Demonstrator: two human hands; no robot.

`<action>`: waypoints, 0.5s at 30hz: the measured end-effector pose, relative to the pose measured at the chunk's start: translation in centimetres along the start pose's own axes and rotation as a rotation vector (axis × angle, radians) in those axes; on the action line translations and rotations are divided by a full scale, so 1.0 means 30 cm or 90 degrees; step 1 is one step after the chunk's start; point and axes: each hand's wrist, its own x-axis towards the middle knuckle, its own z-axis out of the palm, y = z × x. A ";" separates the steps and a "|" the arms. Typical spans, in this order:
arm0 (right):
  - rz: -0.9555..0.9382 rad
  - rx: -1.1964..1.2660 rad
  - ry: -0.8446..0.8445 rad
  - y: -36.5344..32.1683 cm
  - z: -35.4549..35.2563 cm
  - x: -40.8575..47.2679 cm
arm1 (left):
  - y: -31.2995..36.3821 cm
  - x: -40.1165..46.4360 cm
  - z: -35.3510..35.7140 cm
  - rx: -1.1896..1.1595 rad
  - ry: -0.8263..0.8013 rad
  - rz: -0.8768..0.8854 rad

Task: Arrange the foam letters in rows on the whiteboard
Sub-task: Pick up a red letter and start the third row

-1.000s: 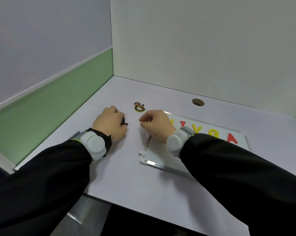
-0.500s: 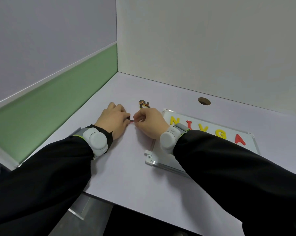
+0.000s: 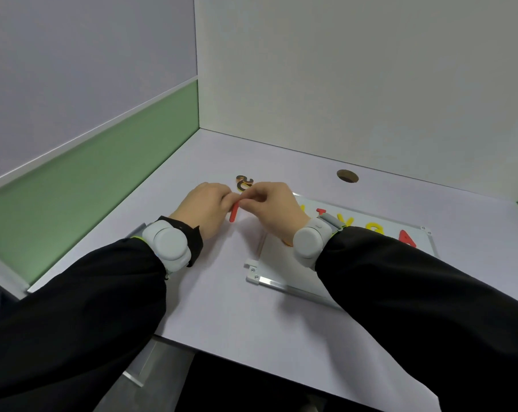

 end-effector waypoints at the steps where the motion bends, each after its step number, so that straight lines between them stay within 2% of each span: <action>1: 0.001 0.014 0.000 -0.001 -0.021 -0.018 | 0.022 -0.009 0.002 -0.036 -0.006 -0.010; 5: 0.006 -0.016 -0.005 0.009 -0.113 -0.083 | 0.112 -0.046 0.019 -0.105 -0.035 -0.010; 11: 0.020 -0.030 0.042 0.048 -0.296 -0.172 | 0.237 -0.099 0.088 -0.162 0.011 0.026; 15: 0.035 -0.027 0.085 0.071 -0.410 -0.226 | 0.329 -0.124 0.132 -0.137 -0.030 0.081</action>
